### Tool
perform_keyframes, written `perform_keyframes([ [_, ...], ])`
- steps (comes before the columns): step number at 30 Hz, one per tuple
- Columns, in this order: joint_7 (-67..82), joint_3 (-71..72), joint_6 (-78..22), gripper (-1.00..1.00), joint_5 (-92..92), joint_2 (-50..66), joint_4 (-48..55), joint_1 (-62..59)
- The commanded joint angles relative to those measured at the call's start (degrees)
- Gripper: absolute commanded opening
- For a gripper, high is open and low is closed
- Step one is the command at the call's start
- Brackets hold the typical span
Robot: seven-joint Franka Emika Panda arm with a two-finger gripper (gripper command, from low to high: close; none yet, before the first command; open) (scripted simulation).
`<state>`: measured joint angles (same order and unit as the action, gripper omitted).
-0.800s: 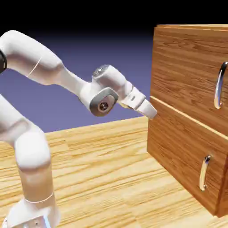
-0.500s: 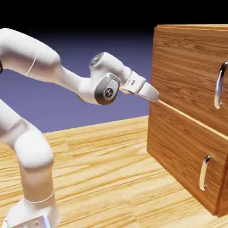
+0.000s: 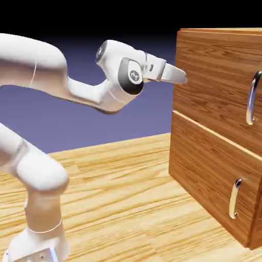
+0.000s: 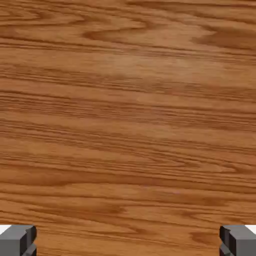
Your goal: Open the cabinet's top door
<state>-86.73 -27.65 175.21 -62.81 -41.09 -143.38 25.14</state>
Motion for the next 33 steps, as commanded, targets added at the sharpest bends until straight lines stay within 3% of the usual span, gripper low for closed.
perform_keyframes([
  [1,-1.8,-1.1,0.0,0.0,-2.5,-0.3,0.7,1.0],
  [33,-58.0,-36.2,1.6,0.0,-82.2,-11.0,23.1,32.0],
])
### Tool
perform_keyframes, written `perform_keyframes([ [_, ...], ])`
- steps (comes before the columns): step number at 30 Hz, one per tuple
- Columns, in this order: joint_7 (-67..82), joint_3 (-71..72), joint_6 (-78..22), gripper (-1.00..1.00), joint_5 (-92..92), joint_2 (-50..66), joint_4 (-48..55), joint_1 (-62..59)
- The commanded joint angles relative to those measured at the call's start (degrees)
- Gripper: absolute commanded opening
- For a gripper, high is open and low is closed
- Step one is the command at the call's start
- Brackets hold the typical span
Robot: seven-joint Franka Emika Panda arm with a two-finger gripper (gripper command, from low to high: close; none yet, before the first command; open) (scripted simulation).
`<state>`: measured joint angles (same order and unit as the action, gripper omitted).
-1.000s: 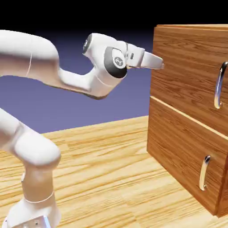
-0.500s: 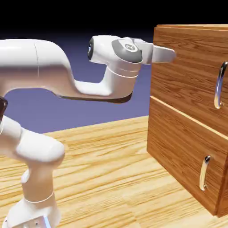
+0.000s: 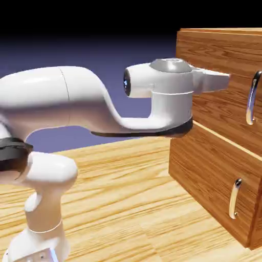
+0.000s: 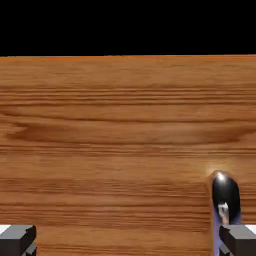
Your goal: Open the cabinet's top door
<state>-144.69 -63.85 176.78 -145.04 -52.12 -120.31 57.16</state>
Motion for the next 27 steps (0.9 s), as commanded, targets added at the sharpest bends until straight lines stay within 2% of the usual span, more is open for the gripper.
perform_keyframes([
  [1,-1.8,-1.1,0.0,0.0,-2.5,-0.3,0.7,1.0],
  [8,-14.1,-8.8,0.4,0.0,-19.9,-2.7,5.6,7.8],
  [16,-14.2,-15.3,0.0,0.0,-20.6,-0.9,14.1,18.6],
  [17,-14.2,-15.3,0.0,-1.0,-20.6,-0.9,14.1,18.6],
  [27,-15.4,-3.5,-9.4,-1.0,-15.3,1.4,-2.5,-0.1],
])
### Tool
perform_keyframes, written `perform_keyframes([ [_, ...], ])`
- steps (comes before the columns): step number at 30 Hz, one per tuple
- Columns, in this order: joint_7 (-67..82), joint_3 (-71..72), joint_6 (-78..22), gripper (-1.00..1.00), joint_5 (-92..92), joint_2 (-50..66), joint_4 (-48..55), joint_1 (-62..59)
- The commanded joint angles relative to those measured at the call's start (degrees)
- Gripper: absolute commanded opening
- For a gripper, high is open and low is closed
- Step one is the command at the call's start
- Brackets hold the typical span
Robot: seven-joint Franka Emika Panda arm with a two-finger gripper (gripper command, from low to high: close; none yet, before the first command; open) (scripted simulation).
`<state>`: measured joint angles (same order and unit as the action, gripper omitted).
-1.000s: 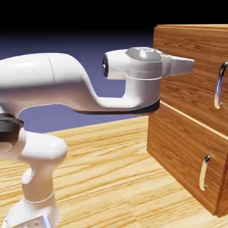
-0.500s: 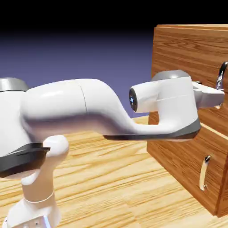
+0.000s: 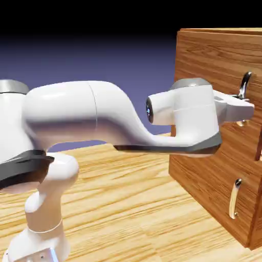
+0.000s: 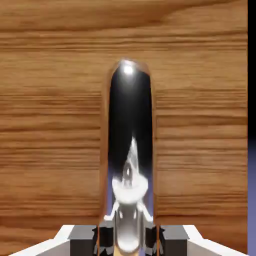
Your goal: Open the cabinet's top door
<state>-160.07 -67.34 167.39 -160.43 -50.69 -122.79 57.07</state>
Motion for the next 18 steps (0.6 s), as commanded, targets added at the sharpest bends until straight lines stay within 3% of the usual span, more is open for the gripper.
perform_keyframes([
  [1,0.0,1.5,-1.0,-1.0,0.9,0.1,-1.7,-2.1],
  [18,7.6,31.8,-16.2,-1.0,24.8,-8.3,-30.3,-37.0],
])
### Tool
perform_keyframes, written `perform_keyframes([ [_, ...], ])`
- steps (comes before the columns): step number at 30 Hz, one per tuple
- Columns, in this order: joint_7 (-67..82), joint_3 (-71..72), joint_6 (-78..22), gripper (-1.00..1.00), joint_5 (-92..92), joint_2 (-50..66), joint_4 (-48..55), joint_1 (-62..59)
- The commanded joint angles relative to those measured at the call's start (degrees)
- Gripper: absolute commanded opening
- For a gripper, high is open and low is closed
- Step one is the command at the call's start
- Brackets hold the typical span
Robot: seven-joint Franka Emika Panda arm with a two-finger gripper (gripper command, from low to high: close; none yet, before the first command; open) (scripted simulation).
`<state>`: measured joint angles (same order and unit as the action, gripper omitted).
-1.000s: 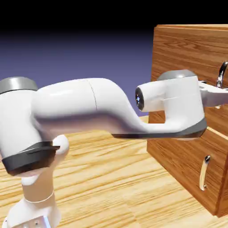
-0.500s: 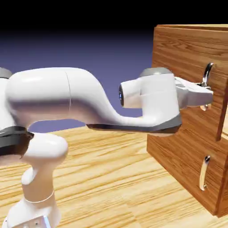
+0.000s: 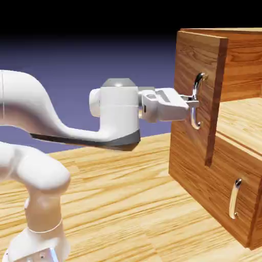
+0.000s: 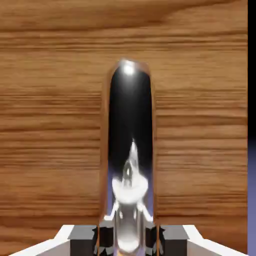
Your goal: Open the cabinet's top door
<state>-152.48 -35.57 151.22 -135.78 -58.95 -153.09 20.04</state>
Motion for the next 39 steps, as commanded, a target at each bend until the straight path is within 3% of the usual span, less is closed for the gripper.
perform_keyframes([
  [1,0.9,2.1,-1.0,-1.0,2.4,-1.2,-1.6,-1.8],
  [10,9.8,19.6,-9.0,-1.0,24.5,-13.1,-13.2,-11.9],
  [21,18.9,40.7,-23.3,-1.0,51.8,-24.6,-19.3,-10.7],
  [30,20.9,59.4,-38.1,-1.0,70.9,-25.2,-17.1,-6.6],
  [39,19.8,78.1,-54.1,-1.0,87.4,-18.4,-7.0,-9.2],
])
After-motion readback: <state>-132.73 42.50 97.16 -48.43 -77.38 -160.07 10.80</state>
